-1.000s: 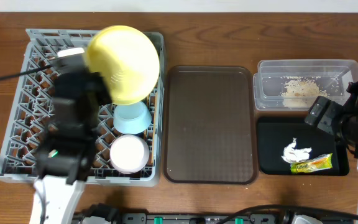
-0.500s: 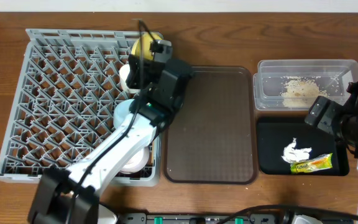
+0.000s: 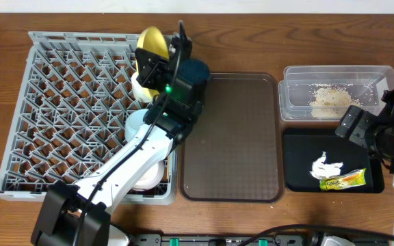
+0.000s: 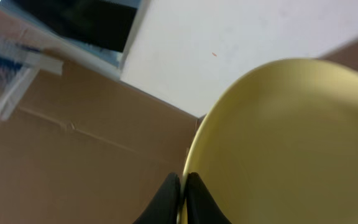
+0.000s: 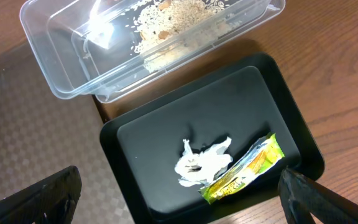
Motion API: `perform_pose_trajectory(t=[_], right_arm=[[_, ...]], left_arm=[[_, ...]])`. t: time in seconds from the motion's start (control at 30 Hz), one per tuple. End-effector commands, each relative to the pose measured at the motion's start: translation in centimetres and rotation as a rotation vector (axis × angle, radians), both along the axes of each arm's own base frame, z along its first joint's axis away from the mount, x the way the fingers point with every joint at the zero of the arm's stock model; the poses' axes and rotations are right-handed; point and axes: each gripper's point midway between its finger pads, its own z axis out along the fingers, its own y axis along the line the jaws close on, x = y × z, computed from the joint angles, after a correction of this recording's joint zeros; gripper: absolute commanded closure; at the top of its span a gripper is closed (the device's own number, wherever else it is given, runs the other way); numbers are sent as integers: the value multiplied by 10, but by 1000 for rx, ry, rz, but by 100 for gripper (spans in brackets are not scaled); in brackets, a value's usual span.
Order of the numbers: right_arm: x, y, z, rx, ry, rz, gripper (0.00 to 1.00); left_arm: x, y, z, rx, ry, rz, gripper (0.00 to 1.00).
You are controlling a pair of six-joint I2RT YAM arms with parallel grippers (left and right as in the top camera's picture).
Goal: Sort waste into correct bins and load items into the dishwasher
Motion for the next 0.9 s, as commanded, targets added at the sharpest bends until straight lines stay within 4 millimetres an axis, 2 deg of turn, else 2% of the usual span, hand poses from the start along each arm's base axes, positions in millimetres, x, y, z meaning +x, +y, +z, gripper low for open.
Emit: perform_pose_trajectory(t=[0.0, 0.43, 0.63, 0.67, 0.7, 0.87], right_arm=[[1, -2, 5, -5, -12, -7, 1], [1, -2, 5, -5, -12, -7, 1], [1, -2, 5, -5, -12, -7, 1], [1, -2, 5, -5, -12, -7, 1], [1, -2, 5, -5, -12, -7, 1], [1, -2, 5, -5, -12, -7, 1]], left_arm=[[-2, -1, -2, -17, 1, 11, 93], [-1, -4, -9, -60, -16, 2, 93], [-4, -6, -30, -110, 31, -18, 92], [-4, -6, -32, -116, 34, -20, 87], [-4, -6, -32, -122, 32, -18, 77], [-5, -6, -33, -124, 31, -17, 63]])
